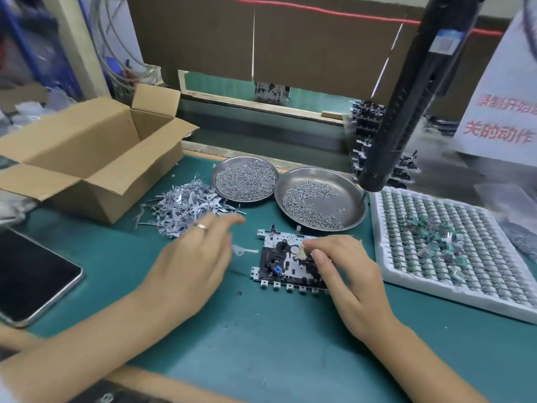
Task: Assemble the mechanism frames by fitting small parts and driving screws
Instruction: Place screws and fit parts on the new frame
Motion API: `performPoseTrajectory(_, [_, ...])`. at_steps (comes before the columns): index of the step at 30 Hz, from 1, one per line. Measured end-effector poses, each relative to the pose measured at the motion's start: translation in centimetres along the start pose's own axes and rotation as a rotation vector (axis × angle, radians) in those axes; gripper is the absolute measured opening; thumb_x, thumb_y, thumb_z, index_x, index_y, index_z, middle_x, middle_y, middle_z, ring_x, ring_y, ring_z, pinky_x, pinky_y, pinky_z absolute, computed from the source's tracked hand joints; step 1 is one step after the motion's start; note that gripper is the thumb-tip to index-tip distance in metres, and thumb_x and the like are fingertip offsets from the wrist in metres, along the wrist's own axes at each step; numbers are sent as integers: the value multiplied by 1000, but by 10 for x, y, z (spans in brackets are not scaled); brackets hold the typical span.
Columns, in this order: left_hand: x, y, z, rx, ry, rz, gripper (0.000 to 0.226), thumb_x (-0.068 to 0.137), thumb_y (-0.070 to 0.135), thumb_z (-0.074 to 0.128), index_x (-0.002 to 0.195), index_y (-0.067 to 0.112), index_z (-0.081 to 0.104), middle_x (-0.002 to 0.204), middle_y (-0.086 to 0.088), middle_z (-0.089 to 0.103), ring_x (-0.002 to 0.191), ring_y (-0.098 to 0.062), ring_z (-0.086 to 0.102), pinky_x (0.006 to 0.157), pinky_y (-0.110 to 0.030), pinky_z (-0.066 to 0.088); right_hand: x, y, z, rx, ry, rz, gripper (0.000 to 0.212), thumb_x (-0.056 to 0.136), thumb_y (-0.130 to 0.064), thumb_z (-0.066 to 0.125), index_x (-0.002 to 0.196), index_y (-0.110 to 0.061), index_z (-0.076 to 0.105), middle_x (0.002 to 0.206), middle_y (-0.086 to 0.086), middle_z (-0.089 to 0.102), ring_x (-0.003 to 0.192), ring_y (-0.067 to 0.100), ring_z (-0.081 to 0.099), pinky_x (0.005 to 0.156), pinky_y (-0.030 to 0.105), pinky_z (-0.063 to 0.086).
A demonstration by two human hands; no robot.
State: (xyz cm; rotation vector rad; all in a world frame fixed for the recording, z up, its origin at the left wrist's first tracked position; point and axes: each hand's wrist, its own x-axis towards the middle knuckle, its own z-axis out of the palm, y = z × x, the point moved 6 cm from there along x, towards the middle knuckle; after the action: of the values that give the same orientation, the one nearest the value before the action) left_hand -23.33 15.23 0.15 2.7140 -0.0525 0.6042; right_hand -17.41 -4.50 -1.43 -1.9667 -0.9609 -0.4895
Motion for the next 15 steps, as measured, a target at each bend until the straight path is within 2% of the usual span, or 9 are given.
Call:
performPoseTrajectory(3, [18,45,14,68,33,237,34,88,9,46,116,4,64,84,-9,62,72,-25,61,63,-32,51,3,-1,4,120,2,95,20,91,-33,56,107,-27,67,92,-16,66,93,9,59,86,29,44])
performPoseTrajectory(6, [27,61,26,25,109,333,31,88,8,52,114,0,65,79,-9,60,70,-25,61,63,-34,54,5,1,5,92,21,79,12,85,-19,67,94,-15,74,81,-11,68,80,12,59,79,33,46])
performPoseTrajectory(10, [33,48,36,-354,58,203,26,88,28,58,98,7,69,79,2,60,74,-13,57,76,-31,48,5,18,-2,110,52,157,11,80,-11,68,88,-13,76,77,-15,64,78,14,58,75,33,48])
performPoseTrajectory(13, [35,32,45,-571,-43,75,16,81,30,66,82,15,72,80,5,62,76,-10,56,76,-29,46,5,30,-3,127,-16,243,16,78,-7,74,88,-19,76,72,-19,61,80,13,57,76,32,47])
performPoseTrajectory(15, [35,29,51,-626,-107,44,10,78,31,67,76,22,71,78,4,63,75,-11,56,73,-22,43,4,33,-1,152,-57,290,20,77,-7,75,89,-23,76,71,-17,61,80,13,57,76,30,47])
